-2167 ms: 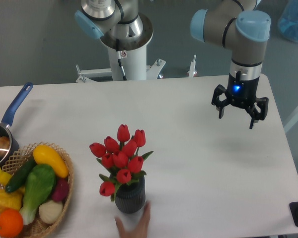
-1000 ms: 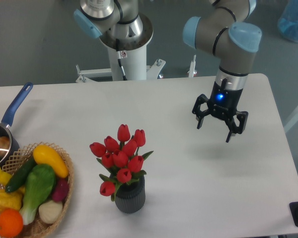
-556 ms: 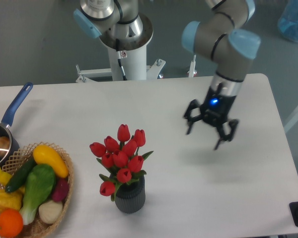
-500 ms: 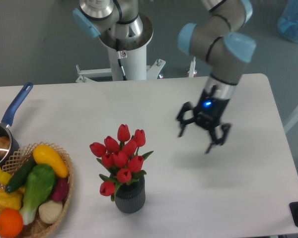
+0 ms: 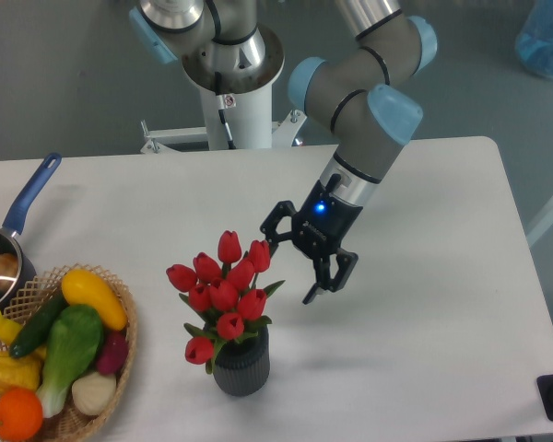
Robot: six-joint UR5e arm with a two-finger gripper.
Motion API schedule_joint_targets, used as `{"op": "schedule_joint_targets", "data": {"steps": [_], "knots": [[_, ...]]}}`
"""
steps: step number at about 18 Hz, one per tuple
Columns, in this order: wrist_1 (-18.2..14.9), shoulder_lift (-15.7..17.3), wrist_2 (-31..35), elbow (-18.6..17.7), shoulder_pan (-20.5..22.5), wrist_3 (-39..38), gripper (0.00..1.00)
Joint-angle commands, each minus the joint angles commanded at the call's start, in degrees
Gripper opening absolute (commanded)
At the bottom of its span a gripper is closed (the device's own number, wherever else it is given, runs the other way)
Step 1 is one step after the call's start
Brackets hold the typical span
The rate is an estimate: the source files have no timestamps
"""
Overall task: Pick up the flowers from the vase
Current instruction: 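Move the open gripper toward the red tulip stems above the black vase, then lower the gripper around the tulip stems and close it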
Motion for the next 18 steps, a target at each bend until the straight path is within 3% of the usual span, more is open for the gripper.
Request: {"op": "schedule_joint_targets", "data": {"steps": [6,18], "knots": [[0.09,-0.09,-13.01,0.0,0.53,-0.7,1.0],[0.53,-1.58,-18.12,1.4,-0.87,-1.58,1.0]]}}
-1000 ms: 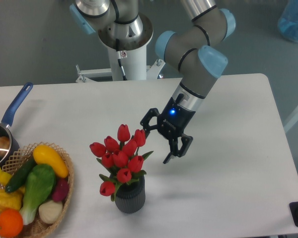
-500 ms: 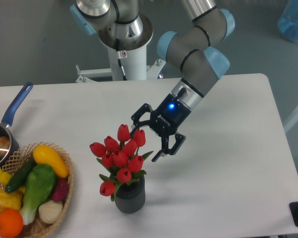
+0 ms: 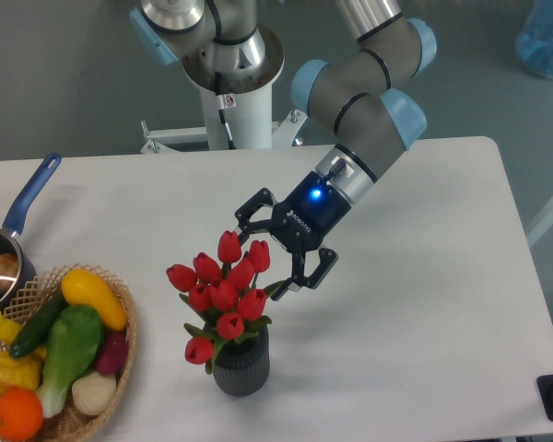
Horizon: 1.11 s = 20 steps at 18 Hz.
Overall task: Pick up the flowers from the vase
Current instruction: 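Lower the gripper around the tulip stems and close it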
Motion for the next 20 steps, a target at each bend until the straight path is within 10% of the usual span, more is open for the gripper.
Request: {"op": "schedule_joint_targets", "data": {"steps": [9,16,20], "knots": [[0.0,-2.46,-2.11,1.32,-1.23,0.0,0.96],[0.0,-2.55,-2.29,1.32,-1.15,0.0,0.02],[0.0,-2.46,-2.56,1.49,-0.97,0.26,0.0]]}}
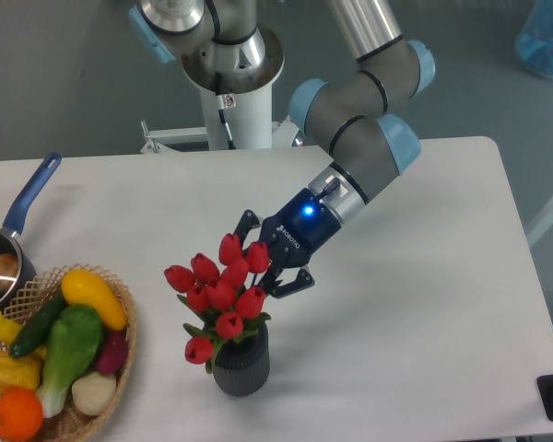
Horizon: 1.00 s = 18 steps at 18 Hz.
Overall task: Pick up the flowers from the vase
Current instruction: 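Lower the gripper around the tulip stems and close it, then lift the gripped tulips up and out of the black vase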
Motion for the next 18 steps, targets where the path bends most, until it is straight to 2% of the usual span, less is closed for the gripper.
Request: {"op": "schedule_joint_targets", "data": {"steps": [18], "knots": [[0.0,1.32,-10.46,1.49,2.72,-1.23,0.0]]}}
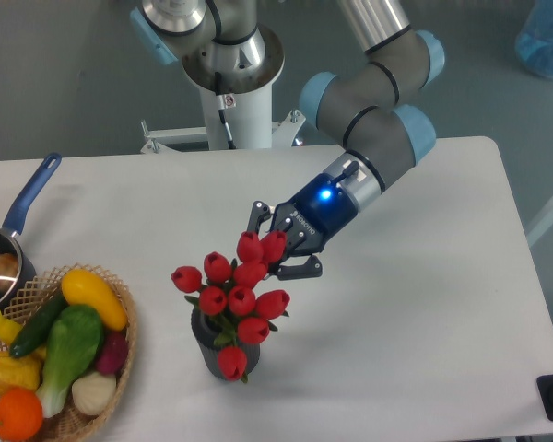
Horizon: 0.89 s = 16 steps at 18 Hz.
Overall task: Pick up the flowers from the vase
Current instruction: 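Lift the gripped tulips up and out of the black vase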
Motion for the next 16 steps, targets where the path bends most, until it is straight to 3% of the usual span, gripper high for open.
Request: {"op": "schedule_joint_targets", "data": {"steps": [16], "knots": [[-0.09,2.73,-8.53,3.87,4.74,-8.53,0.0]]}}
